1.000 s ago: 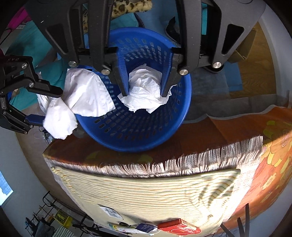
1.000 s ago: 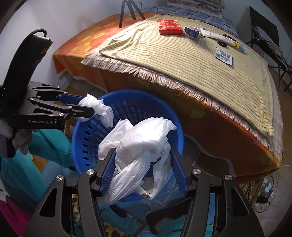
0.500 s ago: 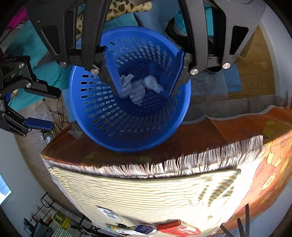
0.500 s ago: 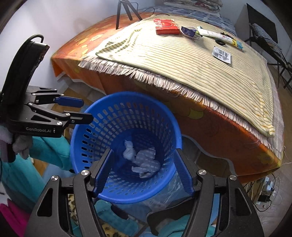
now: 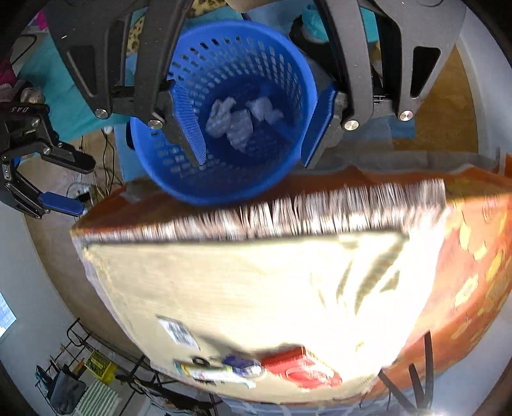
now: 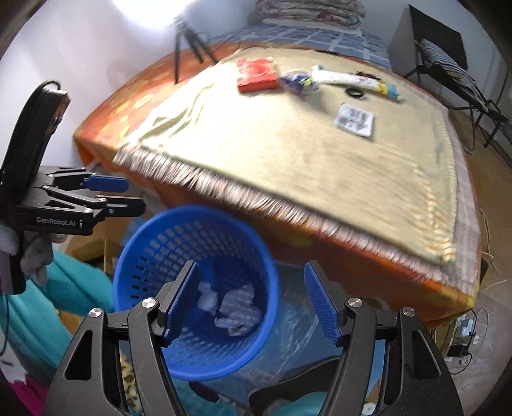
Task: Collect trash
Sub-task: 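Grasp the red tissue box with the left gripper while the right reaches the barcode label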
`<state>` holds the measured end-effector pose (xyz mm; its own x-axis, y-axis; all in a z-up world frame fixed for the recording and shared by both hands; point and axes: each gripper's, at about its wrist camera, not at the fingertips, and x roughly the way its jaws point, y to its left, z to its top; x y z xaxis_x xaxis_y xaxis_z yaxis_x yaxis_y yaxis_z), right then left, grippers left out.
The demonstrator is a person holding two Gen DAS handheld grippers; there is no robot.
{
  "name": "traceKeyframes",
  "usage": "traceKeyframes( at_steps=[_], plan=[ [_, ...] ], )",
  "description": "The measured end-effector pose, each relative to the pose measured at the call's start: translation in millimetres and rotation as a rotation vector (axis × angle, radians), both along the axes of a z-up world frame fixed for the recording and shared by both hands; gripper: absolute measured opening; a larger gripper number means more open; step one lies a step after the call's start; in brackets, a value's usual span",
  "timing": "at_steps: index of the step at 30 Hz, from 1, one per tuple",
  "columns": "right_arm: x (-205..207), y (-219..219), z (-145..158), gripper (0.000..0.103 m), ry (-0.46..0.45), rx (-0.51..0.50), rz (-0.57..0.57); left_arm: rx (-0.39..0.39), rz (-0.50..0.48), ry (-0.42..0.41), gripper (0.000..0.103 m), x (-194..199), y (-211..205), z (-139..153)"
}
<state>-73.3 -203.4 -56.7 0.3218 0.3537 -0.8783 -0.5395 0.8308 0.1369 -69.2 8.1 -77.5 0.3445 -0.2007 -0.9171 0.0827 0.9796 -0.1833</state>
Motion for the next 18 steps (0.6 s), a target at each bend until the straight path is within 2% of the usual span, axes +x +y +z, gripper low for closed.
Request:
traceKeyframes(
  at_steps=[4,7,9,15,18],
  plan=[
    [26,-12,14,0.067,-0.063,0.004,-0.06,0.0,0.024,-0.021,0.064,29,7,12],
    [45,-18,25,0.067,-0.137,-0.006,-0.078,0.01,0.048,-0.047,0.064,53,14,21],
    [55,-18,29,0.067,-0.152,-0.008,-0.08,-0.003,0.076,-0.055,0.064,72,22,25],
    [102,-21,31,0.067,-0.133,0.016,-0.112,-0.019,0.128,-0.077,0.064,118,35,31],
    [127,-24,24,0.067,-0.094,0.027,-0.141,-0.032,0.161,-0.077,0.065,145,43,29]
  ],
)
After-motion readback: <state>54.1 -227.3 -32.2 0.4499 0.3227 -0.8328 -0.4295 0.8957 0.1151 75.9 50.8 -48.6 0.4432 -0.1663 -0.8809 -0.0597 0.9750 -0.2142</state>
